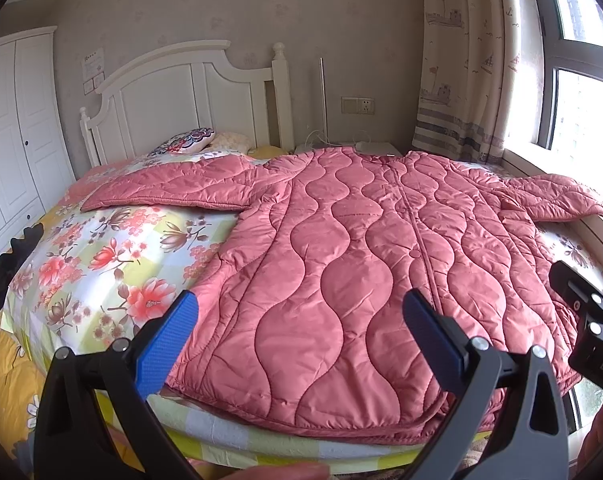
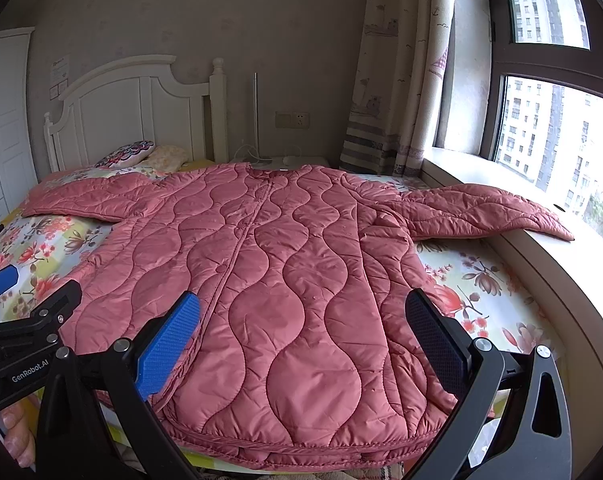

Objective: Fold large clothes

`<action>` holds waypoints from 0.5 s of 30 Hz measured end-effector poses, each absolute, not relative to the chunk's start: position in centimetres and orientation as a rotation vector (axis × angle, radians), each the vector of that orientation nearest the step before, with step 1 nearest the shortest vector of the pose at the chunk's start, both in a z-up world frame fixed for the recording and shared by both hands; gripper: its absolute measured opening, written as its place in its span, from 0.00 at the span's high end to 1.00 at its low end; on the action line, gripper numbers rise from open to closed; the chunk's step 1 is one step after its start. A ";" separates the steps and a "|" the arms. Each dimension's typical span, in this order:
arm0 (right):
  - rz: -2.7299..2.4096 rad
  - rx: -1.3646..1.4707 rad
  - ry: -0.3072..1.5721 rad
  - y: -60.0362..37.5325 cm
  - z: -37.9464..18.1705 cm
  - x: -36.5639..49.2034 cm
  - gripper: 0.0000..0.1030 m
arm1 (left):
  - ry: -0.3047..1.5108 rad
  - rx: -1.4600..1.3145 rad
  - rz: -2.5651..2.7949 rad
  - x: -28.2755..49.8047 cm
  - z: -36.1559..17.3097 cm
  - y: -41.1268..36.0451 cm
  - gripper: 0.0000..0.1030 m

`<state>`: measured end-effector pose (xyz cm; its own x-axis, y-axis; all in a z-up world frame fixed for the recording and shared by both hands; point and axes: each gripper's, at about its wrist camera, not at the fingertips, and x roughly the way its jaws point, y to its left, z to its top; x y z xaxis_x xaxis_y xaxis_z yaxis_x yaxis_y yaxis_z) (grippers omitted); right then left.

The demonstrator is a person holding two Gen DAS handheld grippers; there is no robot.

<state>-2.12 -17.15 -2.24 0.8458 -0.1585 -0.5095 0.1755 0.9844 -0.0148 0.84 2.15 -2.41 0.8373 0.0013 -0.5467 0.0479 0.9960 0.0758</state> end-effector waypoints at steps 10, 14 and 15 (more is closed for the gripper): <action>-0.178 0.036 0.555 -17.3 -2.9 -1.5 0.04 | 0.612 0.092 -0.024 1.8 -3.7 1.8 0.02; -0.186 0.034 0.563 -17.8 -3.3 -1.0 0.04 | 0.625 0.102 -0.041 3.0 -3.7 1.4 0.02; -0.188 0.030 0.561 -18.1 -3.3 -0.8 0.04 | 0.620 0.109 -0.046 4.0 -3.4 1.2 0.02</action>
